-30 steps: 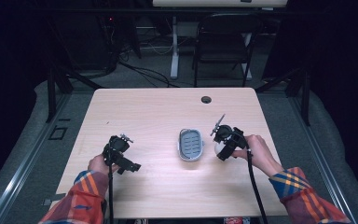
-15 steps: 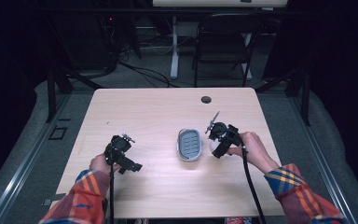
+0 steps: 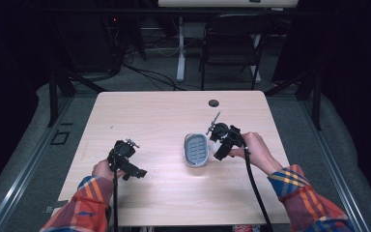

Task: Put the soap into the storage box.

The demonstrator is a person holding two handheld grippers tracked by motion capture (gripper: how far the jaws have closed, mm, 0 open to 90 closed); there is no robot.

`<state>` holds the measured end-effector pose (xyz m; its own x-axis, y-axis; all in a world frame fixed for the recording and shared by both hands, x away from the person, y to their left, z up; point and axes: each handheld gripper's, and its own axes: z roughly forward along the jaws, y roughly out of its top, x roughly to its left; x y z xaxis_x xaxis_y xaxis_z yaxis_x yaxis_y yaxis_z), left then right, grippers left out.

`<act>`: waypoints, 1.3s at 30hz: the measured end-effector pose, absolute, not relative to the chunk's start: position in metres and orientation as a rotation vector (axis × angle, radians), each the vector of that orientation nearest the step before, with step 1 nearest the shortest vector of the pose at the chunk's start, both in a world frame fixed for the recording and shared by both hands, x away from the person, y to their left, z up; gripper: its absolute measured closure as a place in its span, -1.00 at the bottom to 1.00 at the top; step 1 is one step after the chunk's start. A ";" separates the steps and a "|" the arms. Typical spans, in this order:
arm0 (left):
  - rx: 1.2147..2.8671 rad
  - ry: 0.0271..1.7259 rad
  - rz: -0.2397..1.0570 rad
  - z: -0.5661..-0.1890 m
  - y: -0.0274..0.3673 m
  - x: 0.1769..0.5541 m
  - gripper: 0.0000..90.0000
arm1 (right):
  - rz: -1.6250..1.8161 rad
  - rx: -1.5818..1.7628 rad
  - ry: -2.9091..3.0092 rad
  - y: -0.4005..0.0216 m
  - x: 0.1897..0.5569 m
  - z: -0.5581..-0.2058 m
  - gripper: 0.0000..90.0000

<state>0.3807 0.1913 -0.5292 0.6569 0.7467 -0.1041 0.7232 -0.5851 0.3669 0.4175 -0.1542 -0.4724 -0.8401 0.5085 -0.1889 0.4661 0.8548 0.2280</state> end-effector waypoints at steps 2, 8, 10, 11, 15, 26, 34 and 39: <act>2.498 1.157 0.088 -0.529 0.191 0.381 -1.00 | 0.273 0.751 2.789 -0.153 0.418 -0.472 -0.49; 2.495 1.161 0.086 -0.529 0.192 0.380 -0.99 | 0.273 0.739 2.794 -0.146 0.421 -0.467 -0.49; 2.498 1.161 0.087 -0.529 0.192 0.380 -0.99 | 0.282 0.740 2.791 -0.144 0.421 -0.465 -0.49; 2.496 1.164 0.085 -0.529 0.192 0.379 -0.99 | 0.282 0.734 2.790 -0.143 0.422 -0.463 -0.49; 2.493 1.169 0.083 -0.529 0.192 0.379 -0.99 | 0.293 0.725 2.794 -0.138 0.424 -0.460 -0.49; 2.502 1.158 0.077 -0.530 0.191 0.379 -0.99 | 0.270 0.678 2.815 -0.117 0.433 -0.454 -0.49; 2.511 1.155 0.083 -0.529 0.192 0.379 -0.98 | 0.265 0.650 2.845 -0.097 0.441 -0.452 -0.49; 2.515 1.155 0.085 -0.529 0.192 0.378 -0.98 | 0.260 0.639 2.855 -0.088 0.444 -0.455 -0.49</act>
